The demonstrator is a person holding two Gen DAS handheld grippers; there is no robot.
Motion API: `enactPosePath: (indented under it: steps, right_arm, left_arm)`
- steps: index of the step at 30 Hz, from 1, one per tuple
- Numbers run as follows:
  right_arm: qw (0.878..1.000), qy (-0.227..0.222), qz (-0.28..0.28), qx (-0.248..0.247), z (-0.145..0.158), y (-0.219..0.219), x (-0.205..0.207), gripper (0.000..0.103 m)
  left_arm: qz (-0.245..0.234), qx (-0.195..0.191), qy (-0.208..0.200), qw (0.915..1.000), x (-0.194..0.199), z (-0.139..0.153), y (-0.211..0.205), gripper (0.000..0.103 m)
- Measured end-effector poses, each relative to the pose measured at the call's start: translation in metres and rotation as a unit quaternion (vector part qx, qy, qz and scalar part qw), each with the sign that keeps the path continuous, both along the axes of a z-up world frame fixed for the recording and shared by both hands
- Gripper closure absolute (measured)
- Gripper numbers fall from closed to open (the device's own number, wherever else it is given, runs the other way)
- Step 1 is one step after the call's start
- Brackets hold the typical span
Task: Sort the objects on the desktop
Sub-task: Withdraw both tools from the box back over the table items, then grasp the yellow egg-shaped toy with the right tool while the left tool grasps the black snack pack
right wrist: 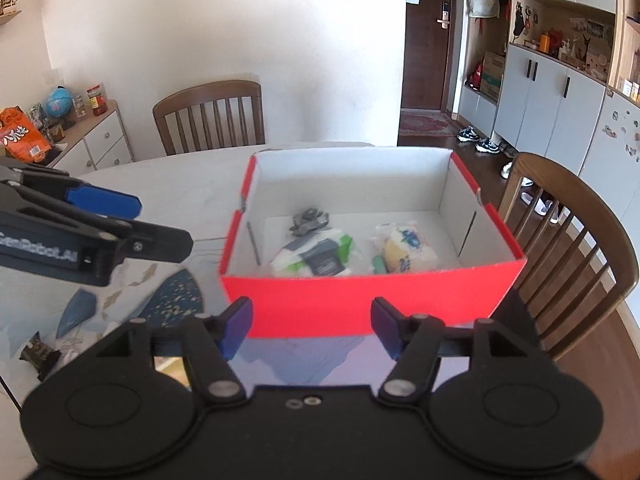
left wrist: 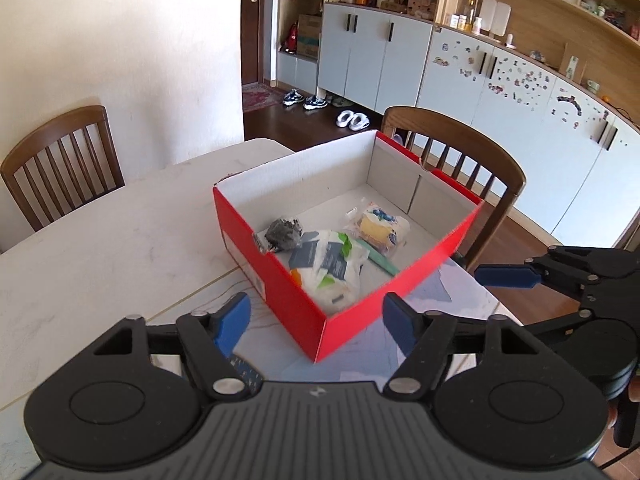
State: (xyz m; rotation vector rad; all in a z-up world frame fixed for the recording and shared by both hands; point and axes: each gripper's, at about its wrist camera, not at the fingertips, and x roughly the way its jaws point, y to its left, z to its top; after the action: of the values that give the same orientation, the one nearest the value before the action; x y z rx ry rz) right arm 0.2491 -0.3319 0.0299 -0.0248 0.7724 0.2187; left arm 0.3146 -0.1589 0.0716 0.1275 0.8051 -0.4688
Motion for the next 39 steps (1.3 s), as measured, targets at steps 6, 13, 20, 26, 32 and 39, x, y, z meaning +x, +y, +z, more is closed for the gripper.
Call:
enactPosePath:
  steps: [6,13,20,26,32,39]
  right_arm:
    - [1.0,-0.002,-0.005,-0.001,-0.002,0.017,-0.022,0.032]
    - [1.0,-0.002,-0.018,-0.015,-0.01,0.035,-0.043,0.029]
    - [0.999,-0.004,-0.026,-0.019,-0.016,0.051,-0.058,0.028]
    - [0.999,-0.008,-0.034,-0.014,-0.02,0.066,-0.061,0.028]
    - [0.999,-0.005,-0.034,-0.011,-0.028,0.08,-0.059,0.028]
    - [1.0,-0.005,-0.027,-0.009,-0.036,0.099,-0.054,0.028]
  left_arm:
    - [-0.009,-0.009,-0.012,0.9998,-0.032,0.004,0.022,0.018]
    - [-0.018,-0.018,-0.026,0.9993,-0.064,-0.001,0.045,0.0]
    - [-0.018,-0.018,-0.033,0.9991,-0.086,-0.011,0.066,0.0]
    - [0.004,-0.02,-0.056,0.9982,-0.102,-0.015,0.091,0.0]
    - [0.033,-0.031,-0.048,0.9978,-0.112,-0.025,0.121,0.0]
    - [0.06,-0.015,-0.053,0.9967,-0.12,-0.043,0.151,0.0]
